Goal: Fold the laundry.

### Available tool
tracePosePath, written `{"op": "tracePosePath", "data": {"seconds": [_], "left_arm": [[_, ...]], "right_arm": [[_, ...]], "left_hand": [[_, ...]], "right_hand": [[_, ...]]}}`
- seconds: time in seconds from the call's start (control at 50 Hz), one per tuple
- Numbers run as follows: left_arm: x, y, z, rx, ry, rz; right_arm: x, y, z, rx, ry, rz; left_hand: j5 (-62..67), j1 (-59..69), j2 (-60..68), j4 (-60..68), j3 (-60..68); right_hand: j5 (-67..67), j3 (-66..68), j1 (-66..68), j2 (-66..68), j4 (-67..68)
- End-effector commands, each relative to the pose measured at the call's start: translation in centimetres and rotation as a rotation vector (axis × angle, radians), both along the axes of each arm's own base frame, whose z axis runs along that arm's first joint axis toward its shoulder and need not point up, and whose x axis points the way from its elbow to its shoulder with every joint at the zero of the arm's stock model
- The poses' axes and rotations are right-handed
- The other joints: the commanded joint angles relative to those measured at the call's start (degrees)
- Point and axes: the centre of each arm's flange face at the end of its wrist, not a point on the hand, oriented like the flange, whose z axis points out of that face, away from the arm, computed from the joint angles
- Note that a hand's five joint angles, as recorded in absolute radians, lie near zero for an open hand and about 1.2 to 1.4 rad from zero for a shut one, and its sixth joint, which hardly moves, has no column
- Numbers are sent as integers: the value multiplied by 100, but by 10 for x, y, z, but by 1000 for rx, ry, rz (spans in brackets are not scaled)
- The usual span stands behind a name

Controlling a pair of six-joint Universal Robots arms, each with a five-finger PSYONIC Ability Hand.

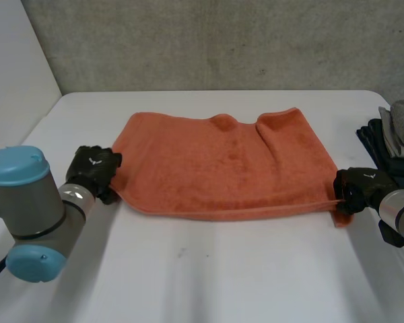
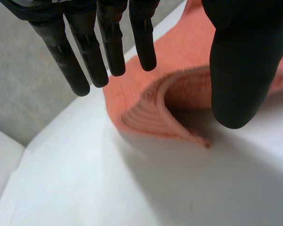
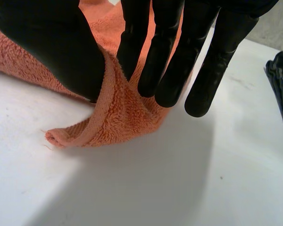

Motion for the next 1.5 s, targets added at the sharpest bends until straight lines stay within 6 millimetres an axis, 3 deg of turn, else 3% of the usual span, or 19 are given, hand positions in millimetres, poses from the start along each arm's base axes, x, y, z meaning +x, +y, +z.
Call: {"op": "tracePosePath", "data": {"seconds": [0.02, 0.16, 0.34, 0.5, 0.72, 1.1, 1.5], "left_arm": [[22, -6, -7, 88, 35, 83], [29, -9, -9, 106, 76, 114], [25, -12, -12, 152, 209, 103], [23, -31, -11, 161, 350, 145], [20, -44, -24, 163, 332, 151], [21, -22, -35, 168, 122, 90], [27, -44, -24, 102, 149, 126]], "right_arm": [[2, 1, 4, -16, -3, 14], [2, 1, 3, -24, 5, 20], [1, -1, 4, -34, 6, 20], [1, -2, 9, -54, 8, 18], [1, -2, 10, -56, 11, 13], [3, -4, 24, -104, 17, 16], [4, 0, 21, -92, 19, 21]], "left_hand": [[154, 89, 102, 150, 78], [138, 72, 86, 133, 61], [188, 122, 136, 183, 111], [272, 206, 220, 268, 195], [373, 307, 321, 369, 296], [272, 206, 220, 268, 195], [844, 778, 792, 840, 767]], "right_hand": [[1321, 1222, 2332, 1247, 1188], [1321, 1222, 2332, 1247, 1188], [1321, 1222, 2332, 1247, 1188], [1321, 1222, 2332, 1247, 1188], [1321, 1222, 2332, 1247, 1188], [1321, 1222, 2332, 1247, 1188], [1321, 1222, 2332, 1247, 1188]]}}
